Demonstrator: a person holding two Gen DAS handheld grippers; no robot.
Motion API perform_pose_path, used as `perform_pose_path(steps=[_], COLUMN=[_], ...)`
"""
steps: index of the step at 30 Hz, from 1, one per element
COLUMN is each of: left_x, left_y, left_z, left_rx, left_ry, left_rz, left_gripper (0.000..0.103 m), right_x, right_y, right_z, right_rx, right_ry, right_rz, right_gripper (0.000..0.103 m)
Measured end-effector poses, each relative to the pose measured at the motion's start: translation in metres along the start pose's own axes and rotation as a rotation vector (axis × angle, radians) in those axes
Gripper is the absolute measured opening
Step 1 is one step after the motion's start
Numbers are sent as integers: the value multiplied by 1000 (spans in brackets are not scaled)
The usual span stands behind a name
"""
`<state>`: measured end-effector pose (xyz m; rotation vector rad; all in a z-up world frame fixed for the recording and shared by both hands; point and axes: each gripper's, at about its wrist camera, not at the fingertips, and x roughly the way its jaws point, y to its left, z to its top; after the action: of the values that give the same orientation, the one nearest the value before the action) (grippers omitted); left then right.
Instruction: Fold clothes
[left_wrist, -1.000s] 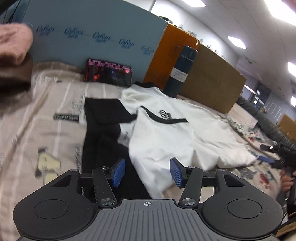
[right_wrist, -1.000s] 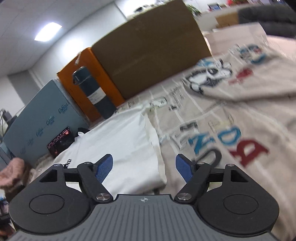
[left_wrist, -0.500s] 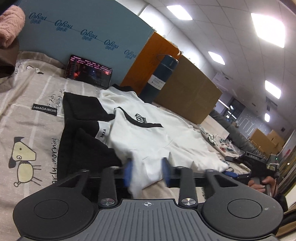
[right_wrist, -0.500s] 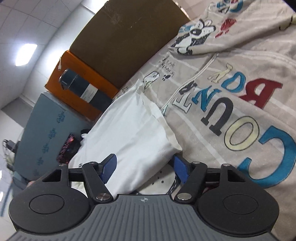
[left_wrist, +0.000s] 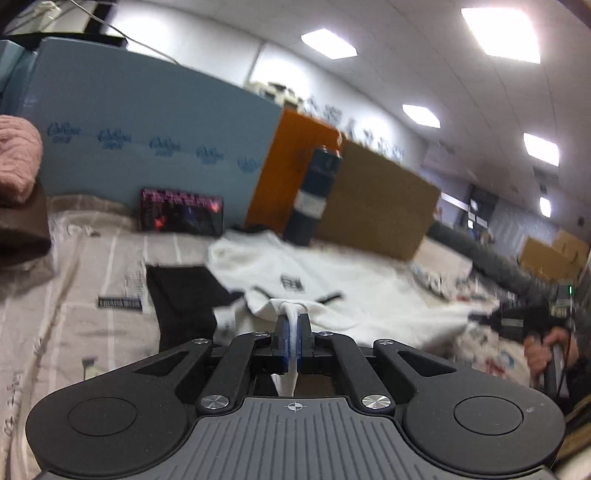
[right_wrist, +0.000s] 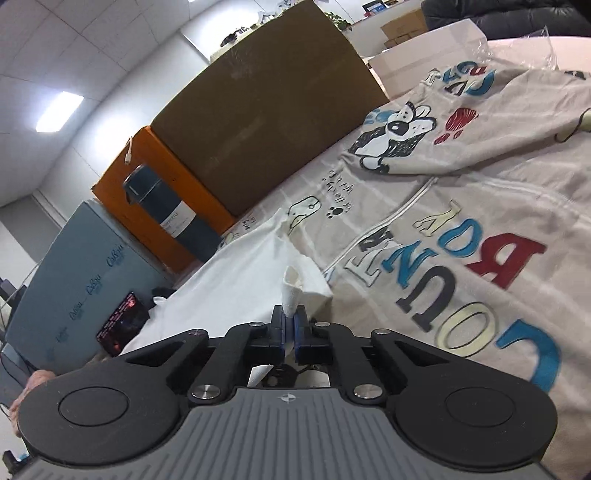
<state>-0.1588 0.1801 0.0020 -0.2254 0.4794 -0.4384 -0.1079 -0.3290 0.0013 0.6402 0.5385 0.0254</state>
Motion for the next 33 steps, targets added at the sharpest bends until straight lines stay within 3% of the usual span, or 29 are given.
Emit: perform_pose_path(steps=[4, 7, 9, 10, 11, 13, 15, 17, 20, 23, 26, 29, 33], left_x=[13, 10, 5, 2, 0, -1, 1, 6, 18, 35, 64, 105, 171], left_y=[-3, -8, -10, -11, -12, -16, -22, -23, -17, -2, 17, 33, 48], left_z=[-23, -22, -17, -14, -10, -3, 4, 14, 38, 71, 109, 142, 164], left_rx=[54, 111, 142, 156, 169, 204, 242, 269, 290, 267, 200, 124, 66], left_ry=[100, 108, 90, 71, 47, 1, -27, -54, -91, -120, -112, -57, 33], left_rz=[58, 84, 101, 116, 134, 163, 167, 169, 170, 172, 127, 75, 81], left_gripper=[3, 11, 13, 22, 28, 56, 67, 68, 68, 71, 73, 73, 73], right_x=[0, 1, 1, 1, 1, -1, -2, 0, 9, 24, 46, 74, 131], right_y=[3, 5, 6, 7, 7, 10, 14, 22, 36, 47, 61, 84, 124], right_z=[-5, -9, -11, -13, -14, -14, -14, -13, -7, 11, 32, 49, 57], right_rx=[-84, -147, -189, -209, -230, -277, -307, -334, -348, -252, -132, -34, -78], right_ry=[-16, -29, -37, -41, -45, -71, -82, -75, -41, 31, 107, 164, 236], right_rz=[-92, -160, -206, -229, -252, -263, -226, -183, -118, 5, 128, 203, 238], right_gripper=[4, 6, 18, 28, 31, 36, 47, 61, 72, 82, 82, 85, 85])
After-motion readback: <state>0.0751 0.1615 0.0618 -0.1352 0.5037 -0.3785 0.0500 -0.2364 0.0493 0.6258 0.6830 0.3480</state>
